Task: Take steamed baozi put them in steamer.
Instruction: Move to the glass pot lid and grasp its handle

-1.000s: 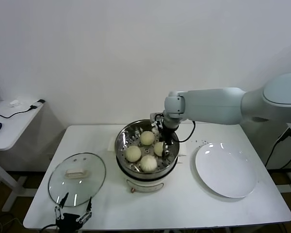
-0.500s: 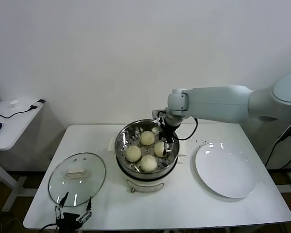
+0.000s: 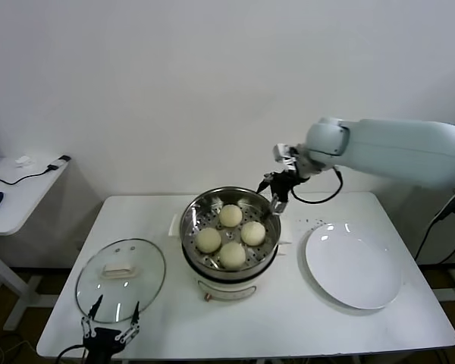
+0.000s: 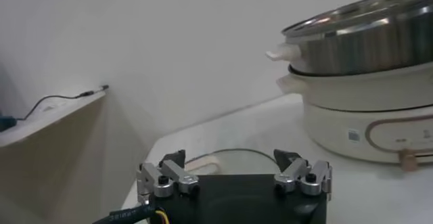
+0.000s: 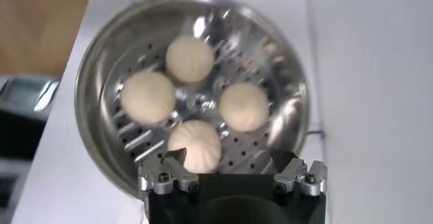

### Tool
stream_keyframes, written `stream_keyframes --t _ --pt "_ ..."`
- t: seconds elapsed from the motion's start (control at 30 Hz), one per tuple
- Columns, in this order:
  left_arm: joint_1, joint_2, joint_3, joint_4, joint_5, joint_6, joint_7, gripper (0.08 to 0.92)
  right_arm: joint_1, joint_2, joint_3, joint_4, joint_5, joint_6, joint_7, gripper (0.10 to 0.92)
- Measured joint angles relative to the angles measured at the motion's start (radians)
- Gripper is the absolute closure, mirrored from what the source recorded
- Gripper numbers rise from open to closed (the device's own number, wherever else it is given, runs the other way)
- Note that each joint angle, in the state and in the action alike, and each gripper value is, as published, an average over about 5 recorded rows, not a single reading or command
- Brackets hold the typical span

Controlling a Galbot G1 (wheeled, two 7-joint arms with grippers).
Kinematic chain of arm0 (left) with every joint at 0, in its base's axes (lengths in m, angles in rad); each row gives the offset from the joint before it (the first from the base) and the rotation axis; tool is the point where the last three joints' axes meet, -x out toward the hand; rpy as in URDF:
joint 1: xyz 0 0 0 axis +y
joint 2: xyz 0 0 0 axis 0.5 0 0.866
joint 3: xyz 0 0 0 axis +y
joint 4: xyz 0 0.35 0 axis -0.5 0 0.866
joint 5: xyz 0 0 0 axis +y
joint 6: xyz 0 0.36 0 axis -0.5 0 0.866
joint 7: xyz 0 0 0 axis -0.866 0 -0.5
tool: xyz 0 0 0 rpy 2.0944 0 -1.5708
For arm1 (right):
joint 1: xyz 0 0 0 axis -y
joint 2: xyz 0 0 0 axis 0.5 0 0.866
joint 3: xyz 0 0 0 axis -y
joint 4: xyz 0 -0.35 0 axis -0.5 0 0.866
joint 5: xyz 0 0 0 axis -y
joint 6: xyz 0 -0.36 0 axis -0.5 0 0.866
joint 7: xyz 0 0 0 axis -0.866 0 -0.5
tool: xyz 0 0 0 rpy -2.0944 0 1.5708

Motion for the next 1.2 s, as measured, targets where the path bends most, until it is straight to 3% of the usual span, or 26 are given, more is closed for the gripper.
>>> stream_keyframes --t 0.27,0.57,0.93,1.2 --pt "-0.016 -0.023 -0.004 -0.028 0.025 0.014 0.000 0.177 -0.237 -0.234 0.240 0.087 0.020 0.162 0.188 0.203" --pt "-0.039 -0.039 -0.021 -0.053 0.068 0.035 -0.005 0.177 -0.796 -0.371 0.792 0.164 -0.004 0.259 0.359 0.203" --pt "-0.058 -0.041 -0.057 -0.083 0.196 0.051 -0.010 0.177 -1.492 -0.309 1.506 0.238 -0.084 0.275 0.451 0.203" --pt "-0.098 -0.020 -0.096 -0.077 0.568 0.035 -0.019 0.177 -1.835 -0.177 1.875 0.244 -0.157 0.273 0.466 0.203"
